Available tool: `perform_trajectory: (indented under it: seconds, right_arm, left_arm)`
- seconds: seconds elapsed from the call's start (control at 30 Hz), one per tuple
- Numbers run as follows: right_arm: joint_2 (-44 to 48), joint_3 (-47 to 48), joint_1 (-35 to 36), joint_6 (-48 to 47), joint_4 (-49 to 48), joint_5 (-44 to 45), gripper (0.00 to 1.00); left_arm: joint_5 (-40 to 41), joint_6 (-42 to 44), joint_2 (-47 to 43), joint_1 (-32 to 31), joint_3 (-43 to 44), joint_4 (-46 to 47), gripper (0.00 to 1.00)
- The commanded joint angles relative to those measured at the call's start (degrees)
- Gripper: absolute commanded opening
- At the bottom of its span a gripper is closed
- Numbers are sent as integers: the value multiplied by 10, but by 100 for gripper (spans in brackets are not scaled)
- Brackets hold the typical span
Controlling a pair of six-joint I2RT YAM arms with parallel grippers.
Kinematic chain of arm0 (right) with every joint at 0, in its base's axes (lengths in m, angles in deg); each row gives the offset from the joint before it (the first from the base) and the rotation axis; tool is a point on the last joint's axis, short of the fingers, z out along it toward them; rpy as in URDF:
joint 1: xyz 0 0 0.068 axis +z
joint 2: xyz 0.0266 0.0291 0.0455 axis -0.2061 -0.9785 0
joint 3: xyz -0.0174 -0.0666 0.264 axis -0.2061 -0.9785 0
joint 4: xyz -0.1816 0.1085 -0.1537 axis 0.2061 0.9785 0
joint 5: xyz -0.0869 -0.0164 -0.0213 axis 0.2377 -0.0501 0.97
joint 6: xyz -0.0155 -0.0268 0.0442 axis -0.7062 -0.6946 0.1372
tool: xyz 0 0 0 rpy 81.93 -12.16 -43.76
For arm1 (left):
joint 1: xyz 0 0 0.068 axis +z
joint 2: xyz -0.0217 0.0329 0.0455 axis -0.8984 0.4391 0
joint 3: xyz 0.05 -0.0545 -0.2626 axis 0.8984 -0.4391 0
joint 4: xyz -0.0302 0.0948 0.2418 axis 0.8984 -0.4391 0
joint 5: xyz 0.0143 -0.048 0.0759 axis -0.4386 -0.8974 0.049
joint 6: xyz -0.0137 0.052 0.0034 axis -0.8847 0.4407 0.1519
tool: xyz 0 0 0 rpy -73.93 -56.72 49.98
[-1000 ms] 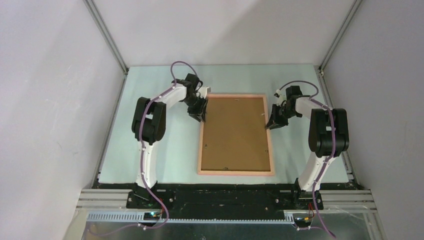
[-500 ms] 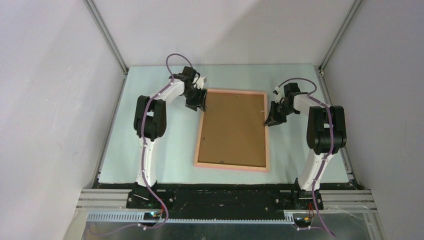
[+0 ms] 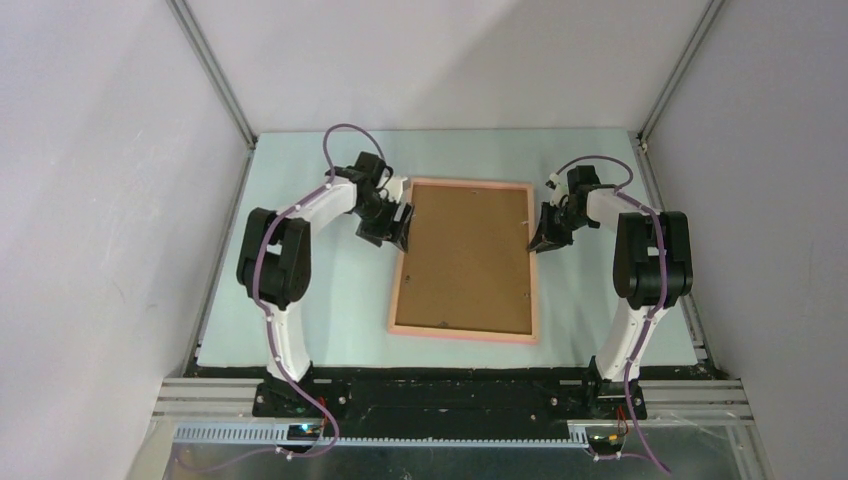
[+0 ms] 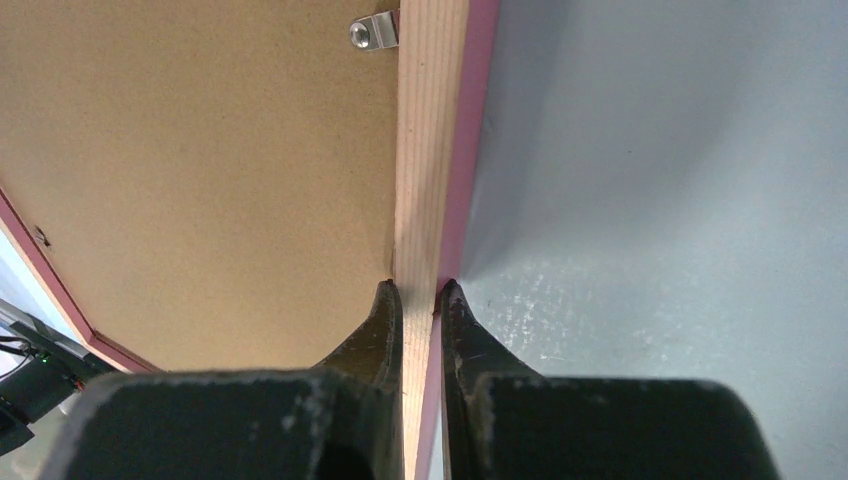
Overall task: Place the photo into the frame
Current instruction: Move the photo frame to the center of the board, then install the photo frame at the center of the board.
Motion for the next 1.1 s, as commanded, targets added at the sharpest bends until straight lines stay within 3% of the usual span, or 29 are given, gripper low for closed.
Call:
perform_trajectory:
  seconds: [0.0,0.53,1.07]
  right_arm:
    - [-2,18,8,-4,-16,-23,0]
    - [7,7,5,-7,-19,-20,0]
    - [5,6,3,-9,-19,-22,0]
  left_arm:
    - [6,29,-40,-31,-38,5,83]
    - [87,11,-48,-89,-91,31,84]
    - [156,12,-62,-136,-116,48,73]
